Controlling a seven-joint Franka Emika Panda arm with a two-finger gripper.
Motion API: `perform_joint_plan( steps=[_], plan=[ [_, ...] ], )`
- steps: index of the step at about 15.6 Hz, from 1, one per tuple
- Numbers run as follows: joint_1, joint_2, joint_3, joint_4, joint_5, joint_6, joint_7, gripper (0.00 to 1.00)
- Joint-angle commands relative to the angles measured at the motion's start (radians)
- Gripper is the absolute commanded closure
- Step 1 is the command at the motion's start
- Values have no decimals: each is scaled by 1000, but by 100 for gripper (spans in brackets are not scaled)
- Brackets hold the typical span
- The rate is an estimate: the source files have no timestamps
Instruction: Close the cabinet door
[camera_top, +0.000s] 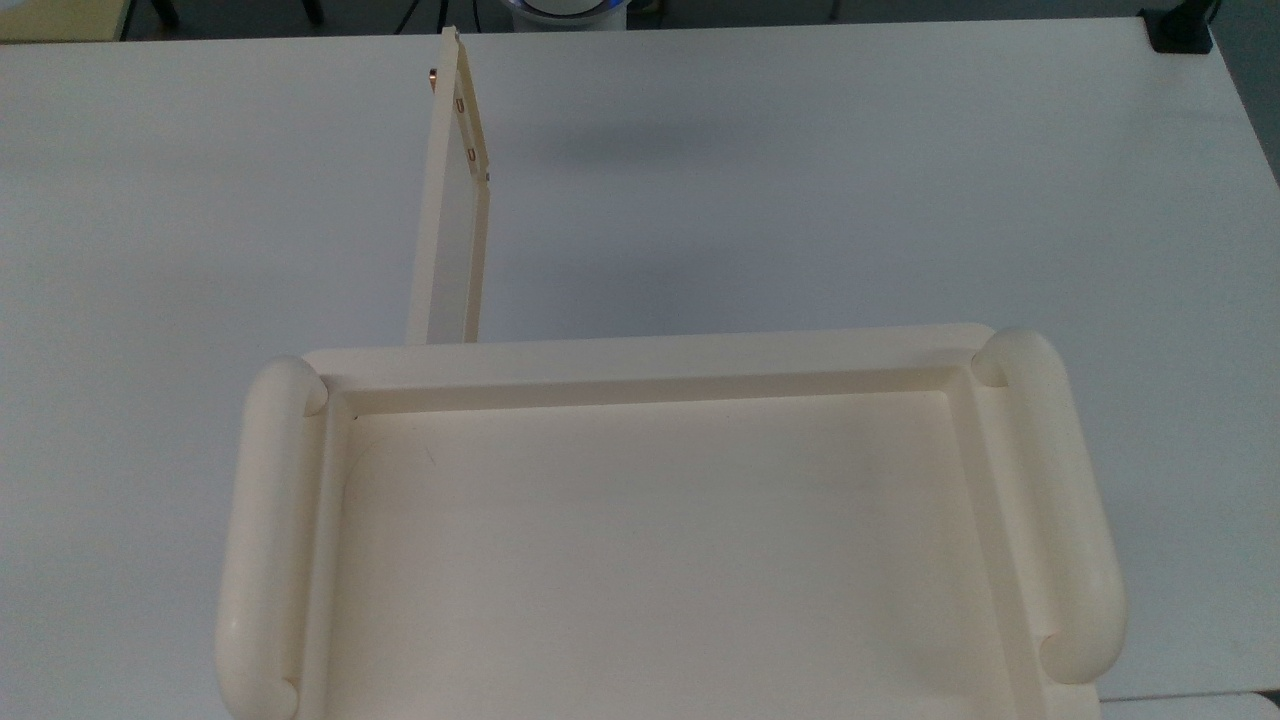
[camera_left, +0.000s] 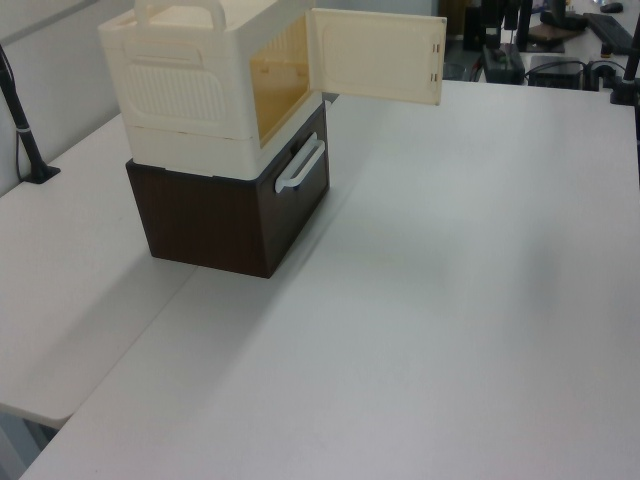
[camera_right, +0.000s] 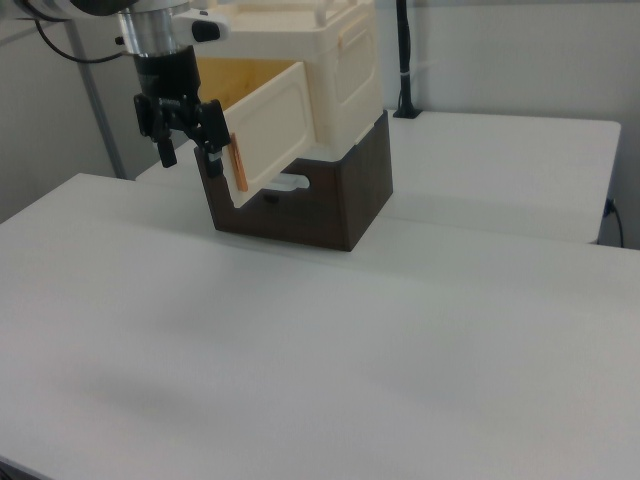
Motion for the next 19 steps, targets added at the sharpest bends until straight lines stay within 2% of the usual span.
perform_joint_plan(
  steps=[1,13,16,19],
  plan=[
    [-21,23,-8,-7,8,-9,-89,0],
    [-26,24,-9,-8,10,-13,-122,0],
    [-51,24,-8,-7,30,-13,-169,14],
    [-60,24,-11,-5,44,-13,-223,41]
  ],
)
